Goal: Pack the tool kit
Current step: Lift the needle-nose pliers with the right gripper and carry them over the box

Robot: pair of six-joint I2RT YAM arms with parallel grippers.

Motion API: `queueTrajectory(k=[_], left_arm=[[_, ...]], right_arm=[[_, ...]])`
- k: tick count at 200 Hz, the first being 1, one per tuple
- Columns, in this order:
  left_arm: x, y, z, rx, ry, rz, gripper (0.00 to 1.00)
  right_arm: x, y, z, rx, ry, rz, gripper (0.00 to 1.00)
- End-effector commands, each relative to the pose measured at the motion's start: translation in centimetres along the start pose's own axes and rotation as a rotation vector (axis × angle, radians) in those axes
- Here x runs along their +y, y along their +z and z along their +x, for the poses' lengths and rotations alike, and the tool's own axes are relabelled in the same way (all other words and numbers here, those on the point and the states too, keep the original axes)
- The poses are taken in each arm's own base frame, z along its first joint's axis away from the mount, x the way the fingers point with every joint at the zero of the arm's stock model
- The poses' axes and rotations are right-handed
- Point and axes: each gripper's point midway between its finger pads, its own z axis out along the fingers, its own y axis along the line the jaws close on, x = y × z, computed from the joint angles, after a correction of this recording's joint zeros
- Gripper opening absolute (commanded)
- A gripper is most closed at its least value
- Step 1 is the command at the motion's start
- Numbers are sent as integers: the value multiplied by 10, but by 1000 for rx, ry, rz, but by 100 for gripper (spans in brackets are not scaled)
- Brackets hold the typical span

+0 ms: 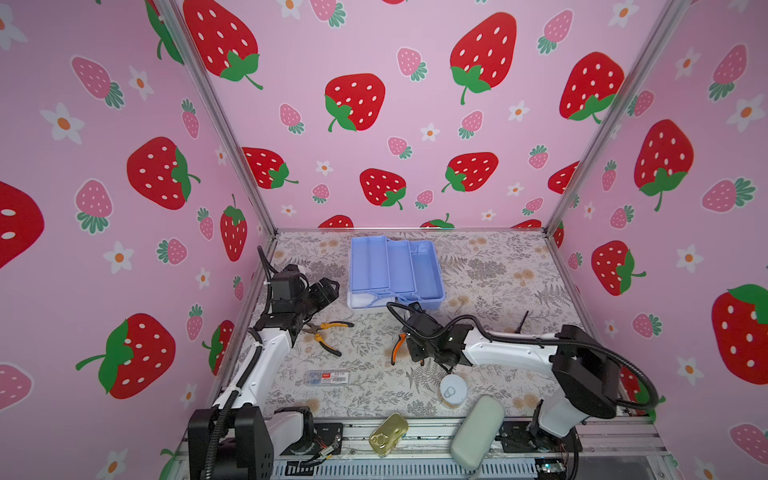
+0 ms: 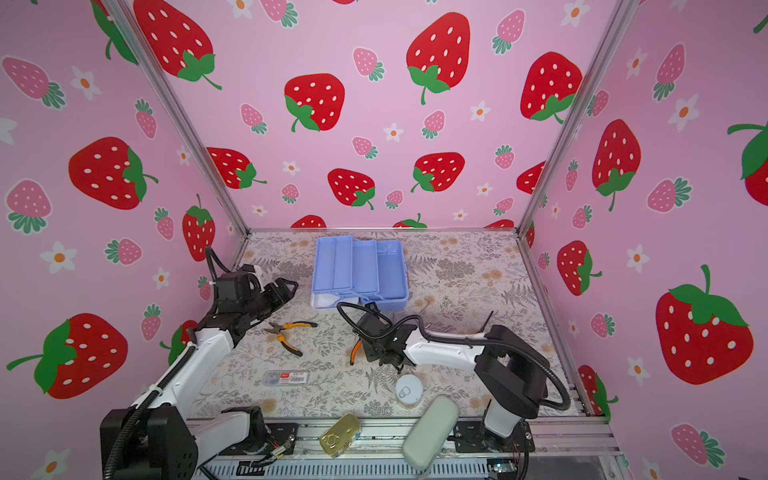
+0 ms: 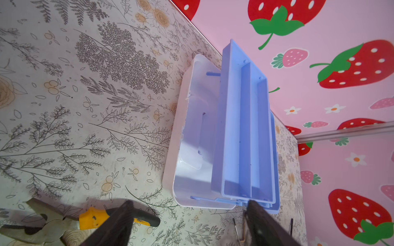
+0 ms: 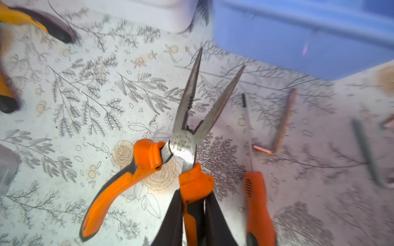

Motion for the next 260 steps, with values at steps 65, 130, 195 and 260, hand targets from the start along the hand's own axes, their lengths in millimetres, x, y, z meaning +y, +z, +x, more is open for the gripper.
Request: queueTrajectory(k=[65,130,195,260], left_arm=[[-85,1,28,87,221,274,20],[-173,36,107,282,426,396,19],[-243,45,164,432,421,580,18],[-206,4,100,181,525,363,19]], right_arm=[[-70,-83,-88,-319,41,140,0],[-53,-96,-137,-429,89,-104,0],[-32,-89,-159,-480,179,-232,0],[-98,-75,-170,-472,235,-113,0]])
